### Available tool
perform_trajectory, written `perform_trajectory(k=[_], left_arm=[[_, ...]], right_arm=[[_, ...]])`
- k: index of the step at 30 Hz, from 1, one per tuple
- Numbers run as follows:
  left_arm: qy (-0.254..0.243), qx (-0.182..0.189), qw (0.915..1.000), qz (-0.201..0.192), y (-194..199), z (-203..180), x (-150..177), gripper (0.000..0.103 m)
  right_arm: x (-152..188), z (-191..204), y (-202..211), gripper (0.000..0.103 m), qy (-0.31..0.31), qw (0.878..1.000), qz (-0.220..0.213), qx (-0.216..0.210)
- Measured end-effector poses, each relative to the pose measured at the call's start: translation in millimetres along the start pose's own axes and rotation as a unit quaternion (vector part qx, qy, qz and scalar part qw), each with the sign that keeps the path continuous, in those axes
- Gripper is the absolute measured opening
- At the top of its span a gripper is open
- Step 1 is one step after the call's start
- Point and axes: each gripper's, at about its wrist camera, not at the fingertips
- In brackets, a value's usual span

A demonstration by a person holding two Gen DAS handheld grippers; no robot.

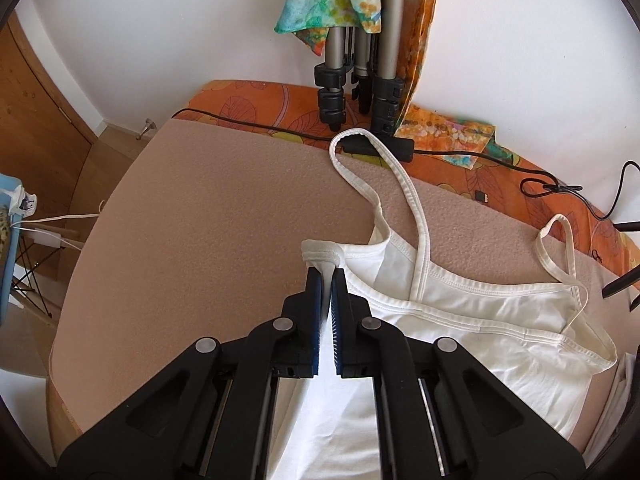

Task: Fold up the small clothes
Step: 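Fold the side of the tank top lengthwise toward its center, then open both tools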

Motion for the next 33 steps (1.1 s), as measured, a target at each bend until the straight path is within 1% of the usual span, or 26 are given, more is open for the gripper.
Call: perform_trajectory(k=[5, 11, 16, 21, 26, 29, 30, 32, 33], left_arm=[[-0.056, 0.021, 0.9978, 0.029, -18.2, -28.1, -7.5, 0.007], [-0.097, 0.041, 0.9917, 0.074, -44.8, -47.9, -12.5, 0.007], [-0.104, 0.045, 0.9886, 0.100, -62.8, -52.3, -11.1, 0.007], [-0.110, 0.043, 0.9861, 0.117, -74.0, -53.0, -9.9, 0.007], [-0.118, 0.040, 0.9832, 0.133, -82.3, -53.5, -6.4, 0.007], [-0.115, 0.045, 0.9817, 0.145, -86.1, -51.8, -5.9, 0.012], [-0.112, 0.048, 0.9807, 0.153, -87.6, -51.2, -5.8, 0.016], [-0.112, 0.055, 0.9793, 0.159, -88.2, -52.2, -4.5, 0.035], [-0.117, 0.054, 0.9788, 0.159, -87.3, -53.7, -3.7, 0.038]], right_arm=[[4.3, -30.0, 17.4, 0.005, -0.012, 1.000, -0.010, 0.007], [19.7, -69.3, 22.0, 0.005, -0.034, 0.999, -0.007, 0.021], [31.9, -88.7, 8.4, 0.005, -0.050, 0.999, -0.001, 0.015], [37.3, -88.6, -7.8, 0.005, -0.046, 0.999, 0.009, 0.012], [41.0, -88.4, -17.3, 0.005, -0.041, 0.999, 0.018, 0.023], [42.2, -88.5, -19.1, 0.005, -0.038, 0.998, 0.022, 0.034], [42.2, -89.4, -18.9, 0.006, -0.040, 0.998, 0.024, 0.034], [41.7, -92.1, -14.6, 0.017, -0.045, 0.998, 0.022, 0.036], [41.1, -93.9, -10.2, 0.035, -0.049, 0.998, 0.018, 0.040]])
Point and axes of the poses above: each gripper's, at about its wrist camera, not at the fingertips, and y roughly against the way its jaws point, z to its left, x to its underside, and after that the axes turned 4 degrees about y, right-handed
